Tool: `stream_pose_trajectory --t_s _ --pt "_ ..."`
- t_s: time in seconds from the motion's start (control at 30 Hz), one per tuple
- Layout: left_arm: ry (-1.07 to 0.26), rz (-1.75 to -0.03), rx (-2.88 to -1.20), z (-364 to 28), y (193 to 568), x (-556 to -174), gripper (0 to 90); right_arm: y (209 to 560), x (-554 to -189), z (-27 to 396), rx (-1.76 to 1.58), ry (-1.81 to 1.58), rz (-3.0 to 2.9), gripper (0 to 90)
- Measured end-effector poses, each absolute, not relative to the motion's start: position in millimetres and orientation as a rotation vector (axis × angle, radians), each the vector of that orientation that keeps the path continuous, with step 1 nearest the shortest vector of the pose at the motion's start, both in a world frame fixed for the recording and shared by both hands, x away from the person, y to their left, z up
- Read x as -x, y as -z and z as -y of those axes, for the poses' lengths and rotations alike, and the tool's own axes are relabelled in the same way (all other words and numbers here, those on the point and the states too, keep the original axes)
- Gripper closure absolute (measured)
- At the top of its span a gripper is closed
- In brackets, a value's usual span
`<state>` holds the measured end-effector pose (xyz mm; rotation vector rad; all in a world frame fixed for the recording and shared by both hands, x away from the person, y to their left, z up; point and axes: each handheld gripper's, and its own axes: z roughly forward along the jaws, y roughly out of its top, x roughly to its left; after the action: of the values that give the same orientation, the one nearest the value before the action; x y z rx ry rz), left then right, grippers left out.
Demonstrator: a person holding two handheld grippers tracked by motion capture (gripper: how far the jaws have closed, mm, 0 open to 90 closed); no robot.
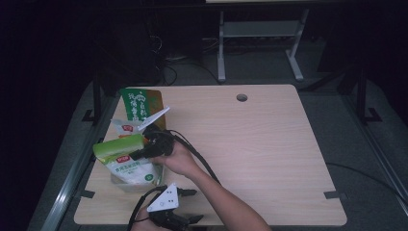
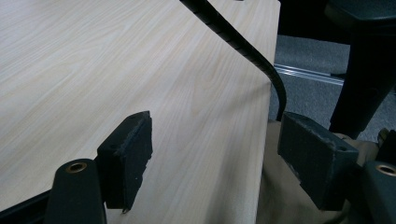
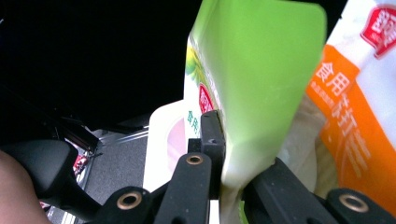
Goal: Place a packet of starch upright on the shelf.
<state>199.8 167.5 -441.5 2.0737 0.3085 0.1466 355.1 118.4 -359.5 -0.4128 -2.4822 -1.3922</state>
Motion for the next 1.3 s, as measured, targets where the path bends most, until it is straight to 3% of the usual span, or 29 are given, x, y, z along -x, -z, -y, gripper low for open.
stream_pose_trajectory --t_s 0.7,1.3 --pt "-0.146 -0.321 -2.071 -167.7 441.7 -200.3 26.0 371.7 -356.1 -99.9 0.434 1.386 2.460 88.8" --pt "-0.145 -0.341 -2.065 -168.6 441.5 -201.7 25.5 356.9 -356.0 -82.3 0.434 1.430 2.459 71.9"
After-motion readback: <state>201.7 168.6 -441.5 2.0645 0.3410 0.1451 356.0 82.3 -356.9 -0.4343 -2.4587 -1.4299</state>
